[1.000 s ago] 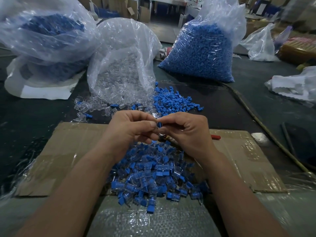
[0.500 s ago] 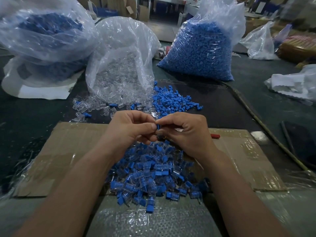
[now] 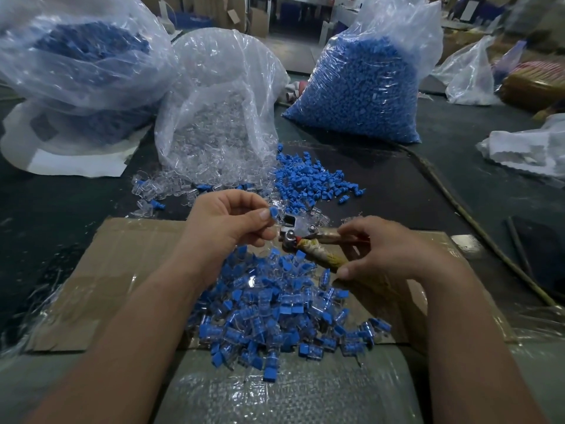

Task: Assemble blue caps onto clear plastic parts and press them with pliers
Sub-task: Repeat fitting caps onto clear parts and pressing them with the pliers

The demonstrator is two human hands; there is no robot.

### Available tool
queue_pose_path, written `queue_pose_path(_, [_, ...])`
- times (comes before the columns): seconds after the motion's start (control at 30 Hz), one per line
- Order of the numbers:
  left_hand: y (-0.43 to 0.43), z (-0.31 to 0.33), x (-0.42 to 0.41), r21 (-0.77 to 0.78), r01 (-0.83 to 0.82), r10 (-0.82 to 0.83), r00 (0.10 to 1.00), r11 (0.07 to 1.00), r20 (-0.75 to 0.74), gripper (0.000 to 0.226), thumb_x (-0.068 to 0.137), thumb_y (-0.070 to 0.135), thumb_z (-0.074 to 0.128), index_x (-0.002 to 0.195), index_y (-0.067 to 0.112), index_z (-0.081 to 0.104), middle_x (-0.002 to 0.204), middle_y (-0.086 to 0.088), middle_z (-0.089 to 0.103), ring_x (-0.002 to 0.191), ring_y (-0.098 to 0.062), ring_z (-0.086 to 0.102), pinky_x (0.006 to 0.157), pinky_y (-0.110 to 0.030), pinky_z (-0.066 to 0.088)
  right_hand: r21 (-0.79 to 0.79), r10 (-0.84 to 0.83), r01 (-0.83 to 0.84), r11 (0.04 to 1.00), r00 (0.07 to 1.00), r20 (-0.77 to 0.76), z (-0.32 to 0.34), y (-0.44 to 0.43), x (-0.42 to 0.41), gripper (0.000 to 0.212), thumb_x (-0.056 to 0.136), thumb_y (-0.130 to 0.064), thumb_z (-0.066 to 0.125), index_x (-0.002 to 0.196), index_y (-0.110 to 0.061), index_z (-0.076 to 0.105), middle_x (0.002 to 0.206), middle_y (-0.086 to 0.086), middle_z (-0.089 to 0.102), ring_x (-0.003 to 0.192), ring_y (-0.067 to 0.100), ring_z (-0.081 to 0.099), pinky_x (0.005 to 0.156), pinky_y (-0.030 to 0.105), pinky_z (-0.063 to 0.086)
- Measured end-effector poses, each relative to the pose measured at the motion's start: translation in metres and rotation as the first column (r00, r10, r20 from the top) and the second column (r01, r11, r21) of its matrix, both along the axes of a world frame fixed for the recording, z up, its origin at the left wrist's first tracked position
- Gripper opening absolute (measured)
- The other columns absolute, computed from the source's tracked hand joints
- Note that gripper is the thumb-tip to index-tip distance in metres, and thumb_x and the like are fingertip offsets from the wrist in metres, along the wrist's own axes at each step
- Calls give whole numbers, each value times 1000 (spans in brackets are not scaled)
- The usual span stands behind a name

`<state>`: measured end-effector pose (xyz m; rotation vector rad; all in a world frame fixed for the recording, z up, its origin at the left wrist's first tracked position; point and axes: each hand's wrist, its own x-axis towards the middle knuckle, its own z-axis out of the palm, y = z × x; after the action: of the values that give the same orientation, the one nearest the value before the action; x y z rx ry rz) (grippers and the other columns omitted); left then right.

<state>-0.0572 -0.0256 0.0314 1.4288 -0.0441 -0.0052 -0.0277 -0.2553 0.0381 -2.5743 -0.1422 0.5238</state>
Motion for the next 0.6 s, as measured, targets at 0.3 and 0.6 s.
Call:
queue_pose_path(0.3, [2, -3, 2, 12, 9, -9, 1000, 1000, -2, 11, 79, -5, 58, 75, 5, 60, 58, -3, 67, 52, -11, 64, 46, -16, 49, -125, -5, 16, 992, 996, 90, 5, 14, -3, 54, 61, -31, 80, 112, -29, 62, 88, -18, 49, 80, 6, 48, 63, 25, 43])
queue_pose_path(0.6, [2, -3, 2, -11, -15, 15, 1000, 1000, -4, 12, 80, -5, 57, 76, 5, 59, 58, -2, 66, 52, -10, 64, 46, -16, 49, -280, -24, 97, 955, 967, 254, -5, 27, -2, 18, 70, -15, 62, 86, -25, 62, 80, -5, 55, 73, 12, 51, 66, 35, 50])
